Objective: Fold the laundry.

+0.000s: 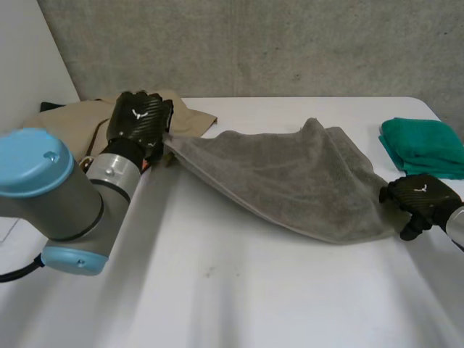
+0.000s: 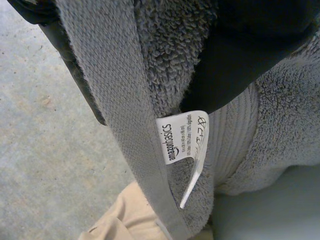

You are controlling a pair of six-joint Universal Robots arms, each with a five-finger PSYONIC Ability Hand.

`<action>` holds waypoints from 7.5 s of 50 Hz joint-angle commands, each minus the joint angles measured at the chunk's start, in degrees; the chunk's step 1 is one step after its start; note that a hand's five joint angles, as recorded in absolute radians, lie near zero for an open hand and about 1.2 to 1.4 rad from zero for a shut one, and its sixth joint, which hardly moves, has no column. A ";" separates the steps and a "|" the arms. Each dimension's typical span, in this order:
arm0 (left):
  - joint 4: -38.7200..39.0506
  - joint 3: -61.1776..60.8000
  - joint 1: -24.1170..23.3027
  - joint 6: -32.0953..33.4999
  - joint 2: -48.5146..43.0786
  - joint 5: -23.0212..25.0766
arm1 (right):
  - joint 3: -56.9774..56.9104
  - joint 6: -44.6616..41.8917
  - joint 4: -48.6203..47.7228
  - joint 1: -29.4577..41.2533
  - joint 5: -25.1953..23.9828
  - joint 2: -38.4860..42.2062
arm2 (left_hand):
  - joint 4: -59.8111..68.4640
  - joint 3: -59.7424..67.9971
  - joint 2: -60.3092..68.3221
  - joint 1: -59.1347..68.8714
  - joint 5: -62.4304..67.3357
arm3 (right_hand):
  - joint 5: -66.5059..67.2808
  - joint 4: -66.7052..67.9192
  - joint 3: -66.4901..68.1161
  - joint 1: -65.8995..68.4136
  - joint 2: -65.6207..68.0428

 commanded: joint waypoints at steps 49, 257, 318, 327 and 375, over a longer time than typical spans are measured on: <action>-37.28 9.71 2.54 21.90 -1.77 -1.41 | -20.18 -9.96 33.19 9.22 23.87 -12.55 | 11.15 11.61 11.35 13.98 12.59 | 49.18 49.30 49.25 49.26 49.33; -7.39 -1.87 -11.00 9.42 1.82 -11.87 | 1.88 -4.68 -10.58 33.99 20.28 -7.00 | -58.85 -58.39 -58.65 -56.02 -57.41 | 49.18 49.30 49.25 49.26 49.33; -25.85 5.16 -16.63 -6.05 -13.39 -18.46 | -13.16 26.28 3.56 41.04 20.60 6.45 | -56.61 -56.15 -56.41 -53.78 -55.17 | -20.82 -20.70 -20.75 -20.74 -20.67; -24.27 8.14 -15.30 -5.34 -6.18 -14.43 | -6.84 17.73 -4.25 43.50 27.57 0.31 | -56.62 -56.16 -56.42 -53.78 -55.17 | -20.82 -20.70 -20.75 -20.74 -20.67; -29.10 17.82 -8.62 -5.52 -3.37 20.92 | 8.72 16.94 -30.55 49.39 22.74 2.49 | -51.57 -51.11 -51.37 -48.74 -50.13 | -11.29 -11.18 -11.23 -11.21 -11.15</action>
